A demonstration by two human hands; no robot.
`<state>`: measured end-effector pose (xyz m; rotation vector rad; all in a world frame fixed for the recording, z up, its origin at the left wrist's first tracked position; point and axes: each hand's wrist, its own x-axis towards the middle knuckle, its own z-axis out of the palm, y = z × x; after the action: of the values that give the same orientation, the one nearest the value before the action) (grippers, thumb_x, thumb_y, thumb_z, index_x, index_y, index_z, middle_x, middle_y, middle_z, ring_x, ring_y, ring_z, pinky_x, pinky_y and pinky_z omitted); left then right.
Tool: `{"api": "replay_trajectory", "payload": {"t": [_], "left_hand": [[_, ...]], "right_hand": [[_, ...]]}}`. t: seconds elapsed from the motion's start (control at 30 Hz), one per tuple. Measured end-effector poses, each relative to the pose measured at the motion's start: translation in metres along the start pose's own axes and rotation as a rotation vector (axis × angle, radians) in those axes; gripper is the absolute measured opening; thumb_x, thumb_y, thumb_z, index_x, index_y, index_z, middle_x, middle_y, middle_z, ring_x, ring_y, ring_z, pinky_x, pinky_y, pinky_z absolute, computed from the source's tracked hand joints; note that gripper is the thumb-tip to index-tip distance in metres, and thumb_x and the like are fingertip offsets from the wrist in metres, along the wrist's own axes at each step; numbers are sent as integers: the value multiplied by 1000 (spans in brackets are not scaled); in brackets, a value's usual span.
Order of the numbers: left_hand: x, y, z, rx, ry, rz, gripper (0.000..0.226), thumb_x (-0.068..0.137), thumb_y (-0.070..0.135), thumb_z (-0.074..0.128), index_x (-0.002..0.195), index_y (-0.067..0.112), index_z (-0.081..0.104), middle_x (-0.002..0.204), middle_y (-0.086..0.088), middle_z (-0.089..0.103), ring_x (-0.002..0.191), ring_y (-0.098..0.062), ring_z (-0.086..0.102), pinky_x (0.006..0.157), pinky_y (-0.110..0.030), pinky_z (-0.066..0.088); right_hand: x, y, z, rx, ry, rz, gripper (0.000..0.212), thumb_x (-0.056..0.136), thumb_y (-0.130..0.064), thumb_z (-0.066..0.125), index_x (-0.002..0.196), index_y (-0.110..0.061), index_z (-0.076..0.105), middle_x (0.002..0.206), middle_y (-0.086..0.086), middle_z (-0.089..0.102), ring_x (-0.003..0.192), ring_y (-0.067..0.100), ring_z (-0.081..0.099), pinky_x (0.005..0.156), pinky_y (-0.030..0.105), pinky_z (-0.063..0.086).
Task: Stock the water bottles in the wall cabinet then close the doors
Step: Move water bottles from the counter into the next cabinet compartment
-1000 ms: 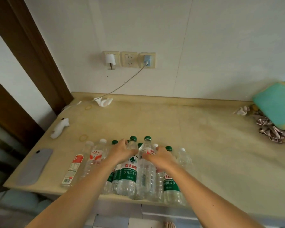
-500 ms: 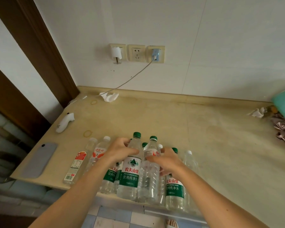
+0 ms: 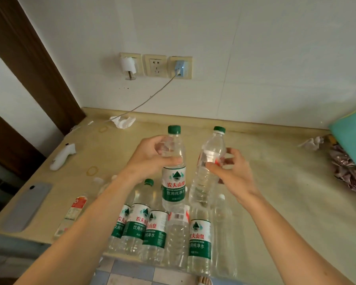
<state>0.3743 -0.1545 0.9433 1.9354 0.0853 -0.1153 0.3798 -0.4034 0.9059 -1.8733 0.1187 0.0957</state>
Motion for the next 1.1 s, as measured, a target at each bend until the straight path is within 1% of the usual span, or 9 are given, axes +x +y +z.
{"api": "replay_trajectory", "payload": {"t": [0.13,0.17,0.23,0.33,0.47,0.6,0.73,1.0,1.1], "left_hand": [[22,5,50,19,67,45,60,59,34,95,113,34,67,108,17,73,105,-5,66,93,-33,54],[27,3,63,28,85,58,61,60,33,95,113,33,66,108,18,72,104,-2,64,91,-30,53],[35,0,85,49,122,98,58,61,33,95,108,41,61,104,25,68,100,9,60,83,-20,48],[48,-6,110,65,156,138,57,63,35,93,104,50,55,103,32,63,104,13,55,84,-18,45],[66,-16,135,158,196,171,67,64,40,92,115,49,50,109,30,58,108,9,54,91,-21,48],[75,-33,150,218,218,178,68,66,39,92,123,38,55,112,26,56,109,-5,56,97,-31,51],[81,-42,153,230,248,194,68,66,42,91,118,48,47,111,28,53,108,-9,57,94,-30,51],[85,-51,154,270,78,164,64,66,54,83,118,50,45,121,16,53,116,-9,52,99,-33,48],[82,-59,156,276,60,108,72,66,51,87,126,41,48,123,18,54,118,-7,50,100,-33,47]], "right_hand": [[13,10,-20,-87,169,-118,71,75,-34,88,134,-29,48,95,-19,62,79,0,67,65,16,52],[15,14,-23,-91,194,-130,68,75,-34,88,129,-33,47,96,-19,62,80,-1,66,67,16,53],[22,25,-28,-80,229,-139,66,74,-35,88,124,-39,44,106,-14,62,90,5,66,82,31,58],[34,44,-36,-52,245,-148,70,73,-41,88,131,-34,48,119,-6,61,103,13,64,92,43,57],[49,69,-44,-42,218,-161,78,76,-43,88,141,-33,45,126,-8,57,107,8,62,94,41,57],[59,93,-50,24,183,-158,78,76,-35,89,141,-34,47,127,-9,56,108,6,62,97,39,56],[66,108,-51,46,183,-175,73,76,-34,88,137,-38,48,126,-10,55,109,4,61,97,37,57],[73,119,-57,-26,117,-241,75,77,-40,86,137,-45,41,129,-12,49,114,2,57,97,29,54],[69,124,-61,-41,79,-244,78,76,-43,86,131,-62,33,128,-24,46,119,2,54,100,24,50]]}}
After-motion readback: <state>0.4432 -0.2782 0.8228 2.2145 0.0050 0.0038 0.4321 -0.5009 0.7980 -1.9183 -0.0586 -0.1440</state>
